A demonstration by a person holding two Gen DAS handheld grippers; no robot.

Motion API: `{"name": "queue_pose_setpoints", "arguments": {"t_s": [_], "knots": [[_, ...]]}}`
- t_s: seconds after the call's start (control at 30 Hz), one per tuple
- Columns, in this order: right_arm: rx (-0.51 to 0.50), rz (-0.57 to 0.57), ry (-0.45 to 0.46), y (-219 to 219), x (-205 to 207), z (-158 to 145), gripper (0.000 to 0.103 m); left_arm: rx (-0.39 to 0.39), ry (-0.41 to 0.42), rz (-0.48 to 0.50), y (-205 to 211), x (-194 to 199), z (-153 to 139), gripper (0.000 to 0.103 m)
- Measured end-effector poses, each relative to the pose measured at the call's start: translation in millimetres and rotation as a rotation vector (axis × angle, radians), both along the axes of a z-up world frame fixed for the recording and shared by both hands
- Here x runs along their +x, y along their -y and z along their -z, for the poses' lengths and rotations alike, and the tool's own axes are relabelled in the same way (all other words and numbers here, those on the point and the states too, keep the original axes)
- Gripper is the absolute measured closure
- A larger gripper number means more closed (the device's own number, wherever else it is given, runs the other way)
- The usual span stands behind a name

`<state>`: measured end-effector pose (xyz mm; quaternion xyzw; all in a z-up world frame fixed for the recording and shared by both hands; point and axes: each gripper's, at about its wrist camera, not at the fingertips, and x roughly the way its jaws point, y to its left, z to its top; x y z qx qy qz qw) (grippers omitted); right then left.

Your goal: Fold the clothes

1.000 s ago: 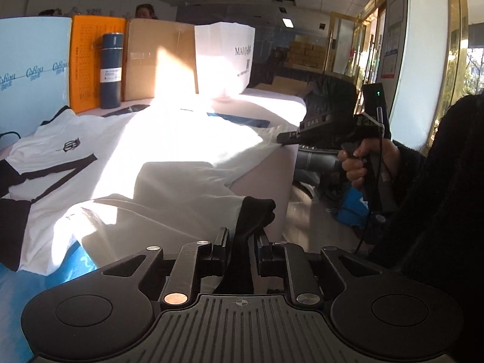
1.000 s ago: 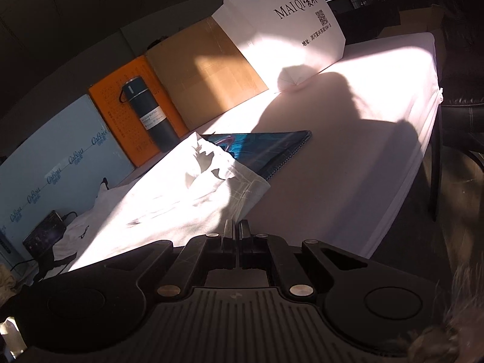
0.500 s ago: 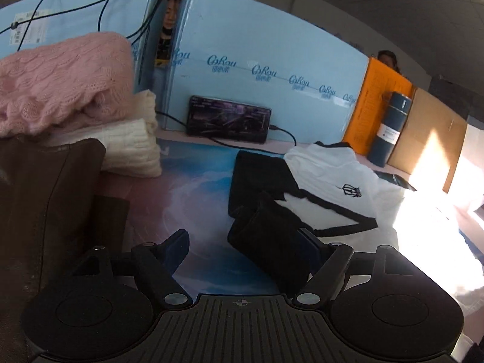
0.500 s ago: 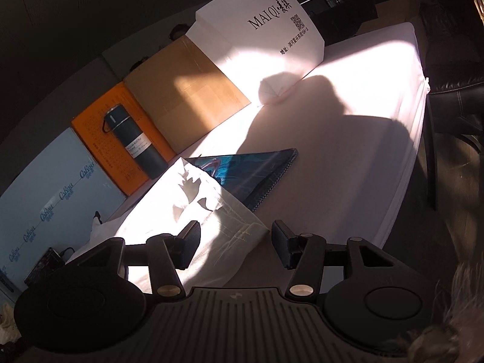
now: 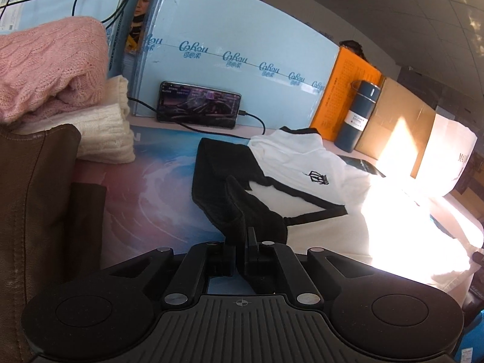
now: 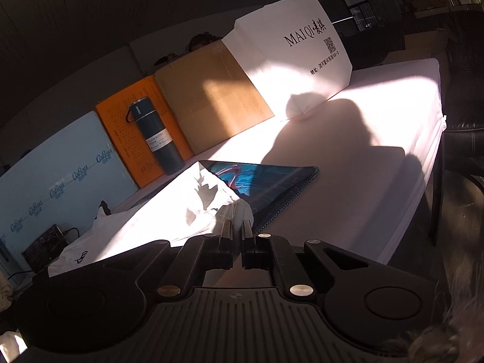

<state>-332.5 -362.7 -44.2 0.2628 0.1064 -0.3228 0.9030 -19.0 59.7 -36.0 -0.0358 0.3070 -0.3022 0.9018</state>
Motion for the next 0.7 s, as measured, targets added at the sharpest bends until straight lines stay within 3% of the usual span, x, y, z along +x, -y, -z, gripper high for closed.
{"name": "queue_pose_setpoints", "arguments": {"t_s": [0.07, 0.13, 0.2, 0.23, 0.4, 0.53, 0.63, 0.7], "knots": [[0.016, 0.001, -0.034, 2, 1, 5, 0.099, 0.059, 0.004, -0.023, 3, 3, 1, 0.085], [0.034, 0.003, -0.067, 4, 2, 11, 0.097, 0.103, 0.053, -0.084, 3, 0, -5, 0.067], [0.057, 0.039, -0.043, 11, -5, 9, 0.089, 0.124, 0.121, -0.141, 1, -5, -14, 0.030], [0.069, 0.057, -0.030, 14, -9, 9, 0.082, 0.120, 0.166, -0.165, 0, -9, -20, 0.025], [0.005, 0.054, 0.022, 39, -1, -19, 0.068, -0.013, 0.214, -0.098, 18, -2, -44, 0.015], [0.088, -0.108, 0.069, 74, 49, -40, 0.060, -0.070, 0.159, 0.136, 70, 8, -47, 0.014], [0.098, -0.231, 0.025, 89, 100, -47, 0.056, 0.047, 0.155, 0.348, 118, 13, -35, 0.012], [0.080, -0.299, -0.037, 94, 136, -47, 0.050, 0.140, 0.145, 0.404, 135, 14, -20, 0.012]]}}
